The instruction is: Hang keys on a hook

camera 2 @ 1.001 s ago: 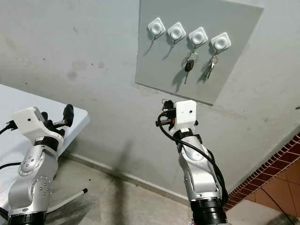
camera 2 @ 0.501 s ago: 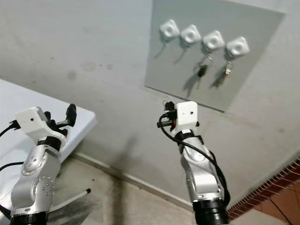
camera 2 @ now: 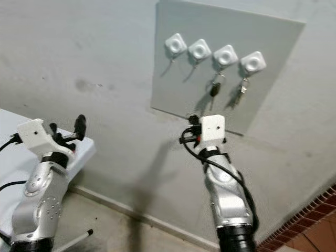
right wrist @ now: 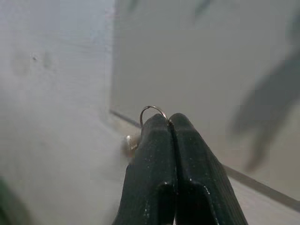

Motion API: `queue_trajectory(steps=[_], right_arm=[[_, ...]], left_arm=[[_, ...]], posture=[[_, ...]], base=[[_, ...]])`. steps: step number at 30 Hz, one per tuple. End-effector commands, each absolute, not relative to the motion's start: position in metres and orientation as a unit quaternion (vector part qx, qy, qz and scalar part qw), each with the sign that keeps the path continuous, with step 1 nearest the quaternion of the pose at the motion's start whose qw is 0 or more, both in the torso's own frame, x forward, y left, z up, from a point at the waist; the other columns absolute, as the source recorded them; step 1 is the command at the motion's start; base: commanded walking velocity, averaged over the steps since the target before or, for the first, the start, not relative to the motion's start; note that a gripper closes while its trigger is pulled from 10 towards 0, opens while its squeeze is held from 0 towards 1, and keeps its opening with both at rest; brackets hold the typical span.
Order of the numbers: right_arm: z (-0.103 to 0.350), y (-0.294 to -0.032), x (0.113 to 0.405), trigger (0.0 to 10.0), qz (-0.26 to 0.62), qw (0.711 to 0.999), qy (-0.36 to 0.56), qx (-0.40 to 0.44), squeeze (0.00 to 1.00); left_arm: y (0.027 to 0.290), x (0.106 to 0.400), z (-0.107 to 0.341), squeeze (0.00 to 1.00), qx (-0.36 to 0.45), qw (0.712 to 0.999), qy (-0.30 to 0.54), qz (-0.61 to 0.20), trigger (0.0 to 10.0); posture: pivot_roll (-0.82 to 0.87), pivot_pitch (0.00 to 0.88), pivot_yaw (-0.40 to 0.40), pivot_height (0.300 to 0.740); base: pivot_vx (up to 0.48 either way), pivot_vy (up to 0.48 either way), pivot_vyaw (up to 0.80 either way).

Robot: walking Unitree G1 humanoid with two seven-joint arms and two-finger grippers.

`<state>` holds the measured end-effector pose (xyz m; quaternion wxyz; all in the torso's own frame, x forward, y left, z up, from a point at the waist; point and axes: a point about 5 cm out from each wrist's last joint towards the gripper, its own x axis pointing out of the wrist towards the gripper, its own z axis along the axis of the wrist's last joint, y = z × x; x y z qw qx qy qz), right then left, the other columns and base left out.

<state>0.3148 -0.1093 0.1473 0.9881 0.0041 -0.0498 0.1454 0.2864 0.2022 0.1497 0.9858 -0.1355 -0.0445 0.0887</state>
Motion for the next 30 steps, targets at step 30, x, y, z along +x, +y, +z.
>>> queue_trajectory(steps=[30], right_arm=[[0.188, -0.111, 0.322, 10.0, 0.238, 0.963, -0.121, 0.024, 0.00]], left_arm=[[0.126, 0.279, 0.190, 0.00, 0.017, 0.980, -0.119, -0.161, 10.0]], posture=[[-0.04, 0.000, -0.063, 0.740]], base=[[0.000, 0.000, 0.00]])
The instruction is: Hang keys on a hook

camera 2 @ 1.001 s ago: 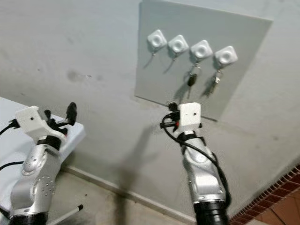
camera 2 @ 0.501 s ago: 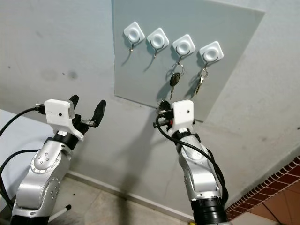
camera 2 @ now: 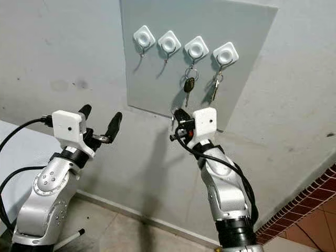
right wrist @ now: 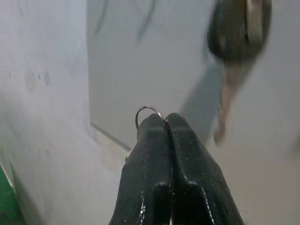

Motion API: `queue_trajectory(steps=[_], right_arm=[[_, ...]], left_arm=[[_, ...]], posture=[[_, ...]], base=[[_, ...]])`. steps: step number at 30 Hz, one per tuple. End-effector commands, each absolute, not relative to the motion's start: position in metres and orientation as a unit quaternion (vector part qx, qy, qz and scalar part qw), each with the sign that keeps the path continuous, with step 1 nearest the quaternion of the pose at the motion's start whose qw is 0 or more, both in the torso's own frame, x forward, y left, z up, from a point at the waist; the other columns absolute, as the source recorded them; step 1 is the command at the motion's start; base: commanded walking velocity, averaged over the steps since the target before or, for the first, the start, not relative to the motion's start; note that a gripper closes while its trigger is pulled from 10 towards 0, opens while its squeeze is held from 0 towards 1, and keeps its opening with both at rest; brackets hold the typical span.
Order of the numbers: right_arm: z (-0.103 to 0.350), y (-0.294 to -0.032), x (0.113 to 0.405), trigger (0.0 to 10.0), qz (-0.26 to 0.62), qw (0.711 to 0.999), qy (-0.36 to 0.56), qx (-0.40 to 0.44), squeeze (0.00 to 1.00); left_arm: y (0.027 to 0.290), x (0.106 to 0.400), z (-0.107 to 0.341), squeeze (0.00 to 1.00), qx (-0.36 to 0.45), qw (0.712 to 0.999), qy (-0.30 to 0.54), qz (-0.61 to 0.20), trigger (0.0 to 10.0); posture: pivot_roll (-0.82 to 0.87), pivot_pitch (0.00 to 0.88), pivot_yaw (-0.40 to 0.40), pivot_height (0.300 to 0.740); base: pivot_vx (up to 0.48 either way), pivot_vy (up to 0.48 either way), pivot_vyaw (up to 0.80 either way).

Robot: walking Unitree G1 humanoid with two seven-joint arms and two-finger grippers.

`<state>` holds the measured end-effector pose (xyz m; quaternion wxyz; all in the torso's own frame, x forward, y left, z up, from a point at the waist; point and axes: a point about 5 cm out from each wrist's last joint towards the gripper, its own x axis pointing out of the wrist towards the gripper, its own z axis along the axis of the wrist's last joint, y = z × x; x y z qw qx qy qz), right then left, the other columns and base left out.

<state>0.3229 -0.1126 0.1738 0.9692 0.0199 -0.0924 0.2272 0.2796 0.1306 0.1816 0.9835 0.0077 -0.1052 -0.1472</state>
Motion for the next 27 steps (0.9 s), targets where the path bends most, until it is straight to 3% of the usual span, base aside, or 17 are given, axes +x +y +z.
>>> queue_trajectory(steps=[1, 8, 20, 27], right_arm=[[0.188, -0.111, 0.322, 10.0, 0.240, 0.963, -0.122, 0.024, 0.00], [0.197, -0.106, 0.324, 10.0, 0.271, 0.952, -0.137, 0.027, 0.00], [0.257, -0.093, 0.335, 10.0, 0.309, 0.919, -0.230, 0.085, 0.00], [0.261, -0.099, 0.338, 10.0, 0.294, 0.922, -0.230, 0.099, 0.00]], left_arm=[[0.126, 0.279, 0.190, 0.00, 0.017, 0.980, -0.119, -0.161, 10.0], [0.121, 0.278, 0.193, 0.00, 0.025, 0.976, -0.129, -0.175, 10.0], [0.106, 0.277, 0.219, 0.00, 0.029, 0.960, -0.164, -0.223, 10.0], [0.107, 0.277, 0.222, 0.00, 0.025, 0.961, -0.164, -0.222, 10.0]], posture=[[-0.04, 0.000, -0.063, 0.740], [-0.03, 0.000, -0.069, 0.740], [-0.04, 0.000, -0.049, 0.740], [-0.04, 0.000, -0.049, 0.740]], base=[[0.000, 0.000, 0.00], [0.000, 0.000, 0.00], [0.000, 0.000, 0.00], [0.000, 0.000, 0.00]])
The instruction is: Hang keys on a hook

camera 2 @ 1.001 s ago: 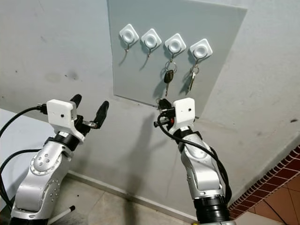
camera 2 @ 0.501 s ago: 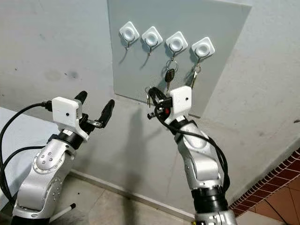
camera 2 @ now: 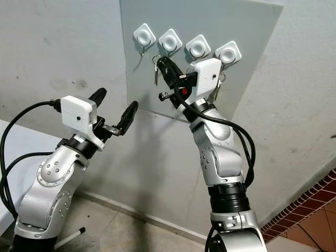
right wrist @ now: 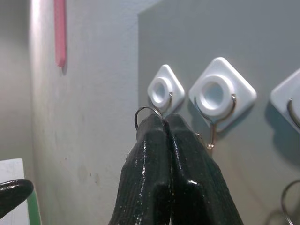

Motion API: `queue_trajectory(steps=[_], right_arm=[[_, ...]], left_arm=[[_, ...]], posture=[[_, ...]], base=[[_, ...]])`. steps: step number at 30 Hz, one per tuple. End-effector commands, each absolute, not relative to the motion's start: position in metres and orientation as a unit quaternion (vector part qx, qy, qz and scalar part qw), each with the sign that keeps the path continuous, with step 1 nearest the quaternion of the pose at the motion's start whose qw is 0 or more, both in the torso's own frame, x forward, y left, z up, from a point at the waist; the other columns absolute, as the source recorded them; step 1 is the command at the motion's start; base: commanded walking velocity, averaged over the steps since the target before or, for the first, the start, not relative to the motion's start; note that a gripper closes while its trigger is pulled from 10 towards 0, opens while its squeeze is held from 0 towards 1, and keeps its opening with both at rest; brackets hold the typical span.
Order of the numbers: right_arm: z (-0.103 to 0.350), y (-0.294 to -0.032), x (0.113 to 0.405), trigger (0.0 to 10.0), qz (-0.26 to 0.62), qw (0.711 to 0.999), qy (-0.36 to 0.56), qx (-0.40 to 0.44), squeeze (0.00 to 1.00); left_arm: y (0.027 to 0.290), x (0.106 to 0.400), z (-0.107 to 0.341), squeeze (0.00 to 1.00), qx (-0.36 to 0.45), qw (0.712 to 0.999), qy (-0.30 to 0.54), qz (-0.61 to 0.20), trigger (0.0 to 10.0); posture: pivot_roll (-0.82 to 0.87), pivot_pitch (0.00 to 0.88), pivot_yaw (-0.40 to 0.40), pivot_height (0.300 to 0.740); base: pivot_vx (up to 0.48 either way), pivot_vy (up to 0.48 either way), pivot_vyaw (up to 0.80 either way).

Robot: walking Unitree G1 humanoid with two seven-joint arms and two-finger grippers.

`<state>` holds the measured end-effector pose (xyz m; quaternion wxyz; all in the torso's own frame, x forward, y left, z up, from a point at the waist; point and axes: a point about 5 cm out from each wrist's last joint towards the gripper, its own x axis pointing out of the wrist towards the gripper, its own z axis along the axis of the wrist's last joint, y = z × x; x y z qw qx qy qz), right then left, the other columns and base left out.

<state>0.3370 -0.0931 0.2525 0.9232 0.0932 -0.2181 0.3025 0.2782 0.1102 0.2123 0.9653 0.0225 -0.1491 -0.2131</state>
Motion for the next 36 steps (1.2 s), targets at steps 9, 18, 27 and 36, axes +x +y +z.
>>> queue_trajectory(steps=[9, 18, 27, 36], right_arm=[[0.258, -0.103, 0.340, 10.0, 0.277, 0.932, -0.203, 0.121, 0.00], [0.260, -0.102, 0.344, 10.0, 0.272, 0.934, -0.184, 0.139, 0.00], [0.273, -0.098, 0.354, 10.0, 0.267, 0.934, -0.167, 0.166, 0.00], [0.273, -0.097, 0.356, 10.0, 0.268, 0.937, -0.147, 0.170, 0.00]], left_arm=[[0.107, 0.277, 0.224, 0.00, 0.023, 0.961, -0.165, -0.220, 10.0], [0.107, 0.278, 0.225, 0.00, 0.021, 0.962, -0.164, -0.219, 10.0], [0.110, 0.278, 0.226, 0.00, 0.018, 0.965, -0.163, -0.206, 10.0], [0.112, 0.278, 0.229, 0.00, 0.013, 0.966, -0.167, -0.197, 10.0]], posture=[[-0.04, 0.000, -0.050, 0.740], [-0.04, 0.000, -0.053, 0.740], [-0.03, 0.000, -0.064, 0.740], [-0.02, 0.000, -0.071, 0.740]], base=[[0.000, 0.000, 0.00], [0.000, 0.000, 0.00], [0.000, 0.000, 0.00], [0.000, 0.000, 0.00]])
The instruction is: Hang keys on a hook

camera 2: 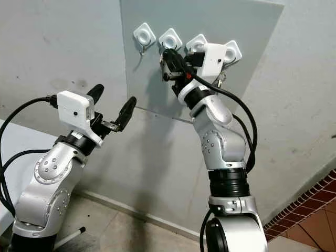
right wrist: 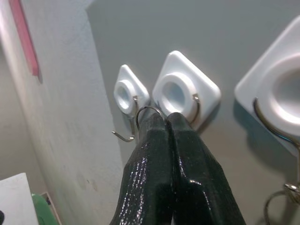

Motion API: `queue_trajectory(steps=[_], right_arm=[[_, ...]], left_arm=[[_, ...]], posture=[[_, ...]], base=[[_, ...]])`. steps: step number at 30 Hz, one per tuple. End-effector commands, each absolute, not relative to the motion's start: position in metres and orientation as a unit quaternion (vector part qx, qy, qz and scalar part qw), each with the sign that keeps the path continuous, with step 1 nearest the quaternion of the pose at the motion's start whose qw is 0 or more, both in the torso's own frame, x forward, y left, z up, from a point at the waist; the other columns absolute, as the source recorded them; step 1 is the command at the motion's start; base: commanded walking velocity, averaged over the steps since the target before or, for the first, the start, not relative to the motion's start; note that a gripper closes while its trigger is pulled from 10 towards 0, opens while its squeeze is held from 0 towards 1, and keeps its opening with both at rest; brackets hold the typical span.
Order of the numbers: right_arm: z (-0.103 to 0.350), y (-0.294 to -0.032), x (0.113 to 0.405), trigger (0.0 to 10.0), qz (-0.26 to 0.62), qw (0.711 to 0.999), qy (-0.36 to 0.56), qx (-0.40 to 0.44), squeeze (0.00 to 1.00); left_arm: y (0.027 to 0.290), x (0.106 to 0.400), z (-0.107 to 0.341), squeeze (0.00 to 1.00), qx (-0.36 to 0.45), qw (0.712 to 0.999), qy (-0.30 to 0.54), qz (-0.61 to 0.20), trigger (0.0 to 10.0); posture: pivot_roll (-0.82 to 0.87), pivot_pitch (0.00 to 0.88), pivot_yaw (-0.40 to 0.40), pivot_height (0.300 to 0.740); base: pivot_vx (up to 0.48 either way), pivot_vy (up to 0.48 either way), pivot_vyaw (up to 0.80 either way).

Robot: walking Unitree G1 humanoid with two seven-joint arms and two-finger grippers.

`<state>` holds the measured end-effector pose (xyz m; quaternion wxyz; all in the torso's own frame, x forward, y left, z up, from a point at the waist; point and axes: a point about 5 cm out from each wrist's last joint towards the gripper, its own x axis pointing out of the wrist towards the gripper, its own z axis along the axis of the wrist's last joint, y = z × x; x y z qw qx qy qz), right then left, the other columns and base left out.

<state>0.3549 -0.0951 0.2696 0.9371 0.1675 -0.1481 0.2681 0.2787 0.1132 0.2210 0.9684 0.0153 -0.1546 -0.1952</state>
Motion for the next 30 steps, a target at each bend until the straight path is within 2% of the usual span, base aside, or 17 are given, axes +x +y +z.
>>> queue_trajectory(steps=[1, 19, 30], right_arm=[[0.272, -0.097, 0.356, 10.0, 0.269, 0.937, -0.144, 0.171, 0.00], [0.258, -0.105, 0.354, 10.0, 0.249, 0.939, -0.113, 0.207, 0.00], [0.256, -0.108, 0.352, 10.0, 0.238, 0.944, -0.140, 0.179, 0.00]], left_arm=[[0.113, 0.278, 0.228, 0.00, 0.013, 0.967, -0.165, -0.193, 10.0], [0.115, 0.280, 0.230, 0.00, 0.004, 0.969, -0.165, -0.186, 10.0], [0.117, 0.280, 0.231, 0.00, -0.001, 0.970, -0.166, -0.179, 10.0]], posture=[[-0.02, 0.000, -0.071, 0.740], [-0.04, 0.000, -0.063, 0.740], [-0.03, 0.000, -0.064, 0.740]], base=[[0.000, 0.000, 0.00], [0.000, 0.000, 0.00], [0.000, 0.000, 0.00]])
